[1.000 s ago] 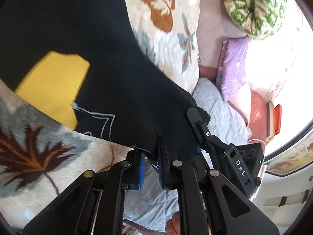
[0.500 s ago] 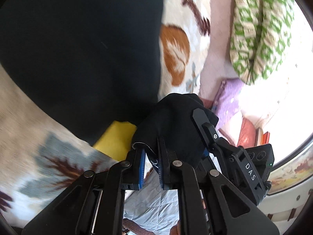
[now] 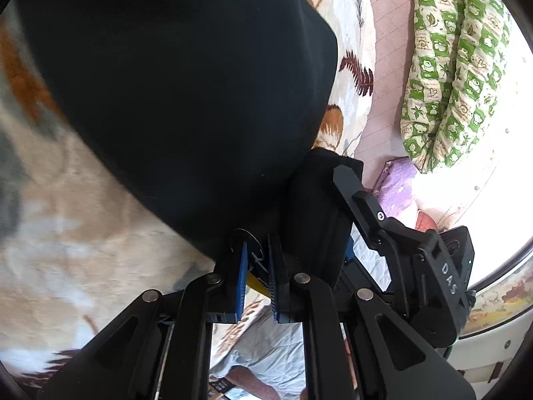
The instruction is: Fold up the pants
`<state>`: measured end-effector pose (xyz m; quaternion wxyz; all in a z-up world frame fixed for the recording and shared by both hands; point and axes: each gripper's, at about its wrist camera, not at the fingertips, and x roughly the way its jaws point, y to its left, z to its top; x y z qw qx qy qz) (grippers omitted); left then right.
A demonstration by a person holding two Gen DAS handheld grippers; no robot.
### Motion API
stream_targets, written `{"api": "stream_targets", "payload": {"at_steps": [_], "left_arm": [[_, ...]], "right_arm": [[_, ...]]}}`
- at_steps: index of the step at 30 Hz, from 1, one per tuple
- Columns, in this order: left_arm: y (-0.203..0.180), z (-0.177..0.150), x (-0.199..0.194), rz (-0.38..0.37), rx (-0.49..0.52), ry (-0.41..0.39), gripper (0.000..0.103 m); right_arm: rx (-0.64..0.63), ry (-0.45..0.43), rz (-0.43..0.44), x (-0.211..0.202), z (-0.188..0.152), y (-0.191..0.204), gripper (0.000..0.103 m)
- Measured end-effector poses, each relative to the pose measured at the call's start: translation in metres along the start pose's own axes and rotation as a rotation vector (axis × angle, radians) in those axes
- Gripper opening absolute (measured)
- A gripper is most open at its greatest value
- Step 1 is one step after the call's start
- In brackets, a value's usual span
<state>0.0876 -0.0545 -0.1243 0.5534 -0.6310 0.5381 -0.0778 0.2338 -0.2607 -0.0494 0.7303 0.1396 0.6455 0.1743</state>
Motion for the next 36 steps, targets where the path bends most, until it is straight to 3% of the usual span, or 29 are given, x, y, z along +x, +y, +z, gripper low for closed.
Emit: {"api": "stream_targets", "payload": {"at_steps": [5,11,16,20,27,31,36], "left_arm": [[0.007,0.003,-0.027,0.031,0.046,-0.054,0.010],[0.010,0.026,-0.049,0.059,0.020,-0.078,0.010],[-0.006,0.034,-0.068,0.087,0.098,-0.121,0.010],[-0.027,0.037,-0.068,0.161,0.212,-0.064,0.010],[-0.077,0.023,-0.056,0.278,0.480,0.016,0.010],[-0.106,0.011,-0.031,0.401,0.624,0.088,0.010],[-0.129,0.005,-0.013,0.542,0.726,0.077,0.010]], "right_arm": [[0.005,0.012,0.010,0.009,-0.011,0.015,0.039],[0.030,-0.007,-0.037,0.024,-0.012,0.024,0.045],[0.005,-0.068,0.010,-0.003,-0.017,0.035,0.046],[0.002,-0.138,0.020,-0.035,-0.026,0.036,0.048],[0.178,-0.257,0.217,-0.071,-0.096,-0.032,0.056],[0.317,-0.272,0.359,-0.054,-0.123,-0.067,0.056],[0.527,-0.274,0.620,-0.017,-0.132,-0.091,0.057]]}}
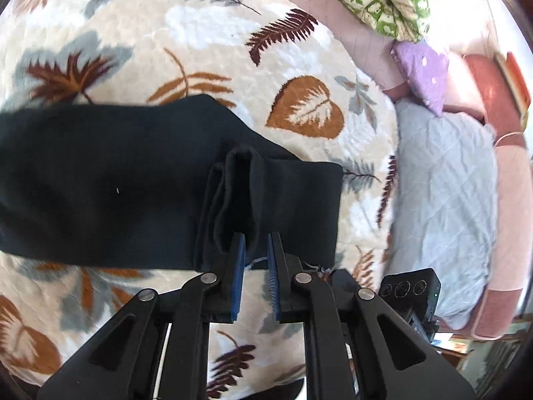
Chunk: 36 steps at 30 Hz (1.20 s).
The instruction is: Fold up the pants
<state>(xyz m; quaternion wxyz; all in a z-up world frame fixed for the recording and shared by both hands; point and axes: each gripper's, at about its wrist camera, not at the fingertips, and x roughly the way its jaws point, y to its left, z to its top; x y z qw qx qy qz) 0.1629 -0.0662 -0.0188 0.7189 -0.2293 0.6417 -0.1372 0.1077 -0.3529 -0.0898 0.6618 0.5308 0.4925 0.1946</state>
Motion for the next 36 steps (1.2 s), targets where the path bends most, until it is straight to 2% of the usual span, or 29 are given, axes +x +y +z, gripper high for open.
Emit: {"api": "stream_targets", "payload": {"at_steps": [4,6,8,11,13,16,18,21,25,27,30,33,36], "left_arm": [[-0.003,0.010,0.009,0.037,0.004,0.036,0.010],[-0.007,0.014,0.014,0.023,0.006,0.054,0.010],[-0.017,0.016,0.013,0.026,0.028,0.055,0.010],[-0.032,0.015,0.008,0.170,0.124,0.008,0.013],[-0.032,0.015,0.008,0.209,0.148,-0.008,0.013],[-0.026,0.021,0.020,0.169,0.087,0.035,0.013],[-0.037,0.025,0.023,0.141,0.083,0.024,0.013],[-0.068,0.033,0.027,0.114,0.181,-0.004,0.016],[-0.101,0.049,0.052,0.146,0.365,0.051,0.017],[-0.113,0.055,0.065,0.167,0.456,0.069,0.017],[-0.122,0.059,0.082,0.173,0.529,0.112,0.017],[-0.126,0.058,0.095,0.133,0.544,0.160,0.017],[-0.129,0.057,0.110,0.202,0.564,0.143,0.017]], "right_arm": [[0.125,-0.066,0.100,0.008,0.004,-0.020,0.062],[0.195,-0.075,0.160,0.013,0.006,-0.030,0.063],[0.213,-0.082,0.179,0.015,0.007,-0.035,0.063],[0.236,-0.097,0.174,0.012,0.006,-0.043,0.063],[0.238,-0.113,0.169,0.008,0.004,-0.046,0.064],[0.226,-0.148,0.166,0.001,0.005,-0.050,0.067],[0.236,-0.155,0.197,0.002,0.008,-0.051,0.067],[0.278,-0.172,0.246,0.004,0.009,-0.057,0.067],[0.367,-0.216,0.315,0.009,0.007,-0.072,0.067],[0.375,-0.245,0.341,0.008,0.008,-0.076,0.061],[0.383,-0.249,0.342,0.010,0.011,-0.081,0.035],[0.374,-0.273,0.339,0.006,0.012,-0.088,0.029],[0.326,-0.279,0.287,0.002,0.016,-0.084,0.021]]}}
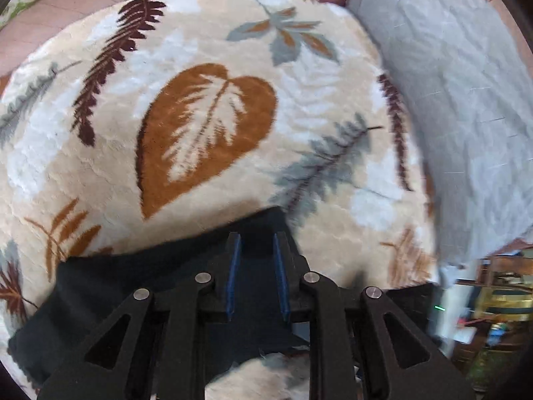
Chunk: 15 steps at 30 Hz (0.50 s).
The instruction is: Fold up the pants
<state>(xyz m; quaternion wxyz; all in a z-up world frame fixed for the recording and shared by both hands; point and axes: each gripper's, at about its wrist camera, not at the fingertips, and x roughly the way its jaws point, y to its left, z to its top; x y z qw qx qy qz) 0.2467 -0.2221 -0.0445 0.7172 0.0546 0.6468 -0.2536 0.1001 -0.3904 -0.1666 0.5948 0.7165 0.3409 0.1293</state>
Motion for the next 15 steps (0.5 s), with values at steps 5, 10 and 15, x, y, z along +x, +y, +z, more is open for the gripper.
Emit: {"api": "stream_targets", "payload": {"at_steps": [5,10,15], "left_arm": [[0.000,0.002,0.015,-0.030,-0.016,0.034,0.017],[-0.010,0.005,0.014,0.039,0.143,0.060,0.024],[0.003,0.006,0.024,-0.050,0.174,0.153,0.042]], "right_arm": [[-0.127,-0.041,-0.108,-0.011,0.007,0.009,0.017],[-0.103,-0.014,-0.091,-0.010,0.013,-0.001,0.016],[-0.090,0.009,-0.075,-0.011,0.016,-0.005,0.016]]}}
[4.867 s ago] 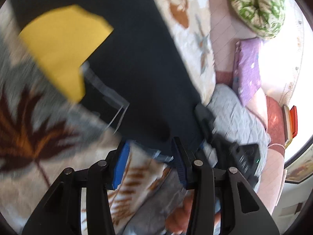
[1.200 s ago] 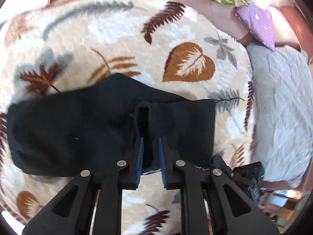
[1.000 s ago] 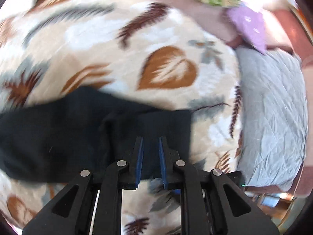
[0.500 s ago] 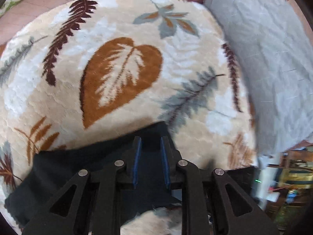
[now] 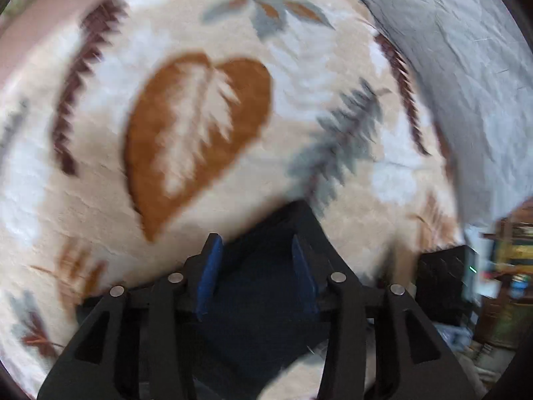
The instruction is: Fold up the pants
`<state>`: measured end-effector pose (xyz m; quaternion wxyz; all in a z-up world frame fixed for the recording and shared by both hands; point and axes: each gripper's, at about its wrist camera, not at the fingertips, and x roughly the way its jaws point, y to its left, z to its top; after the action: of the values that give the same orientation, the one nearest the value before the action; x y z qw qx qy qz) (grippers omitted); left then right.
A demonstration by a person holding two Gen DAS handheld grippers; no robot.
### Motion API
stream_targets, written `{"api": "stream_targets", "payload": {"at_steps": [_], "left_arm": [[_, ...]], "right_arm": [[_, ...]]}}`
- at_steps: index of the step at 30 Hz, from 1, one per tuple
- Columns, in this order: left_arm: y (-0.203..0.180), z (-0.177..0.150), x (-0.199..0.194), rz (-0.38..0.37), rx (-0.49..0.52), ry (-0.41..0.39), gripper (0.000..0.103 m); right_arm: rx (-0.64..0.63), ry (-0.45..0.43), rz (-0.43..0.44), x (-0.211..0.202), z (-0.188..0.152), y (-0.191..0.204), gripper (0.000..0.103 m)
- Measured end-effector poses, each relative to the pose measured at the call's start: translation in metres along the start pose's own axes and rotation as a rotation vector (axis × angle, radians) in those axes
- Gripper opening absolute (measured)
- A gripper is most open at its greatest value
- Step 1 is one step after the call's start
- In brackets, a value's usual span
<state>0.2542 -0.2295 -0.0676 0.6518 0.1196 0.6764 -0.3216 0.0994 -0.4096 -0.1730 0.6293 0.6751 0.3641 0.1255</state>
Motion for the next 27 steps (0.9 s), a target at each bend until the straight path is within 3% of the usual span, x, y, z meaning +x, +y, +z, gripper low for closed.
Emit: {"api": "stream_targets", "payload": {"at_steps": [1,4,7,9,13,17,21,24,27], "left_arm": [[-0.001,-0.002,0.004,-0.024,0.011,0.031,0.042],[-0.012,-0.005,0.011,0.048,0.064,0.027,0.041],[-0.019,0.000,0.005,0.072,0.038,-0.025,0.028],[-0.024,0.000,0.010,0.149,0.060,-0.049,0.027],[-0.035,-0.009,0.013,0.220,0.102,-0.109,0.027],[-0.014,-0.018,-0.012,0.119,-0.061,-0.170,0.027],[0.024,-0.043,-0.057,0.114,-0.219,-0.252,0.027],[0.064,-0.086,-0.092,0.075,-0.335,-0.301,0.027],[0.096,-0.136,-0.112,0.057,-0.419,-0.333,0.028]], "right_arm": [[0.004,0.003,0.004,0.000,0.000,-0.001,0.017],[0.005,0.001,0.006,0.000,0.000,-0.001,0.017],[-0.011,-0.013,0.003,-0.002,-0.002,0.001,0.016],[-0.055,-0.047,-0.032,-0.005,-0.005,0.006,0.016],[-0.109,-0.066,-0.089,-0.001,-0.005,0.008,0.013],[-0.093,-0.045,-0.062,-0.004,-0.004,0.007,0.018],[0.006,-0.037,-0.019,-0.024,-0.011,0.003,0.043],[-0.019,-0.071,-0.039,-0.048,-0.024,0.011,0.053],[-0.110,-0.044,-0.055,-0.052,-0.045,0.029,0.053]]}}
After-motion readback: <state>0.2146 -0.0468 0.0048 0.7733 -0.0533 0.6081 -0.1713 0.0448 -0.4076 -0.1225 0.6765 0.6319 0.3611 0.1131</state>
